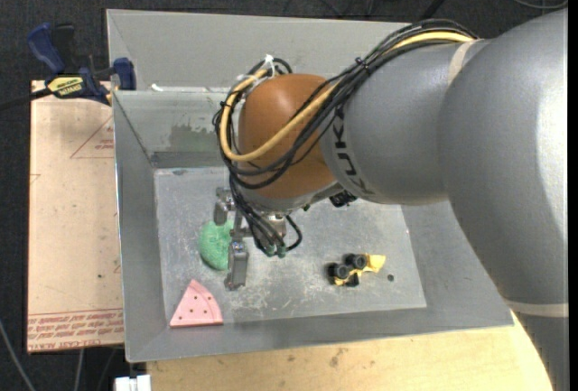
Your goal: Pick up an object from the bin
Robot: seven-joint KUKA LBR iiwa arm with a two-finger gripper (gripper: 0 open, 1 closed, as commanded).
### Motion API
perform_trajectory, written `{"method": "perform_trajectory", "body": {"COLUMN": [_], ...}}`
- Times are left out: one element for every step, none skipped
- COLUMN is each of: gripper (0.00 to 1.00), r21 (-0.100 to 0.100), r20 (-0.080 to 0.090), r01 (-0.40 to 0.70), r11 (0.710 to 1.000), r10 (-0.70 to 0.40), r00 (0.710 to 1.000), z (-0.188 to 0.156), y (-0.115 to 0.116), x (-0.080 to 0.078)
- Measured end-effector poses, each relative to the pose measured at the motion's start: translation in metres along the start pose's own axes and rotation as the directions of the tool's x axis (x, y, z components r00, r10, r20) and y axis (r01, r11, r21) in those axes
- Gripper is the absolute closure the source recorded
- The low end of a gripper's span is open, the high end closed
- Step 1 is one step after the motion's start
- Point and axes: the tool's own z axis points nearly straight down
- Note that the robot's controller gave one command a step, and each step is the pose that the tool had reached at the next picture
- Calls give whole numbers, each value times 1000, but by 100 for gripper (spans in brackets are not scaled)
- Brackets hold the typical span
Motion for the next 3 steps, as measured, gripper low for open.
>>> {"method": "perform_trajectory", "body": {"gripper": [0,100,100], "r21": [-2,-3,-3], "r20": [5,5,5], "r01": [-61,-34,-34], "r11": [998,999,999], "r10": [61,34,34], "r00": [998,999,999], "z": [34,49,49], "y": [-13,-30,-30], "x": [-7,-8,-8]}}
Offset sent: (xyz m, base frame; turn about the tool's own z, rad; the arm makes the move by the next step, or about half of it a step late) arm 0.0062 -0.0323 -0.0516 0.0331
